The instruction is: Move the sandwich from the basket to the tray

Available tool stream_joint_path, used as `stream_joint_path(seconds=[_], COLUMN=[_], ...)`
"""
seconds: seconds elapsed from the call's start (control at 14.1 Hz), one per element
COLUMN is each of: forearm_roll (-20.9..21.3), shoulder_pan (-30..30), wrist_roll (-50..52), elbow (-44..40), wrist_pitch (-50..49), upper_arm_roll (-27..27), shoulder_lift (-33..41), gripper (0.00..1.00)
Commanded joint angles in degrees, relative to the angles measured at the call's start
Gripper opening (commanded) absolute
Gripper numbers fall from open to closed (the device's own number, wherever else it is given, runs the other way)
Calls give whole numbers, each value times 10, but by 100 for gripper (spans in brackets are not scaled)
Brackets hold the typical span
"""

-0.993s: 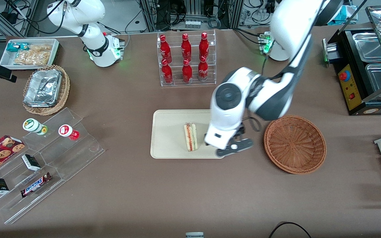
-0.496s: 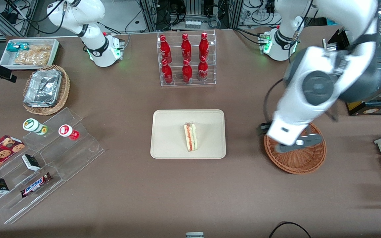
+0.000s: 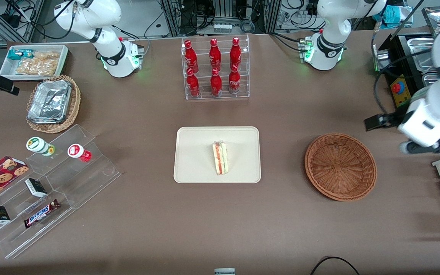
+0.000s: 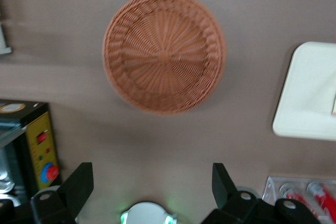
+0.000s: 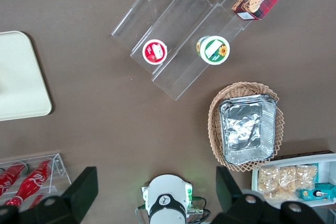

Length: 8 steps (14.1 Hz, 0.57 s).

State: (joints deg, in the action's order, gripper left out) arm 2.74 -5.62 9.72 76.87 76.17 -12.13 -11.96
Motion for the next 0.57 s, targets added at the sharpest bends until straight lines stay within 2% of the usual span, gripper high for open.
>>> stream_joint_path(seconds=[0.0,0.5], forearm_roll=[-10,-11], shoulder_pan=[-15,-11], wrist_roll=[-14,43], elbow=[-18,-54], wrist_pitch=[-45,-60], upper_arm_roll=[-9,-11], shoulder_lift=[18,18], gripper=[100,100])
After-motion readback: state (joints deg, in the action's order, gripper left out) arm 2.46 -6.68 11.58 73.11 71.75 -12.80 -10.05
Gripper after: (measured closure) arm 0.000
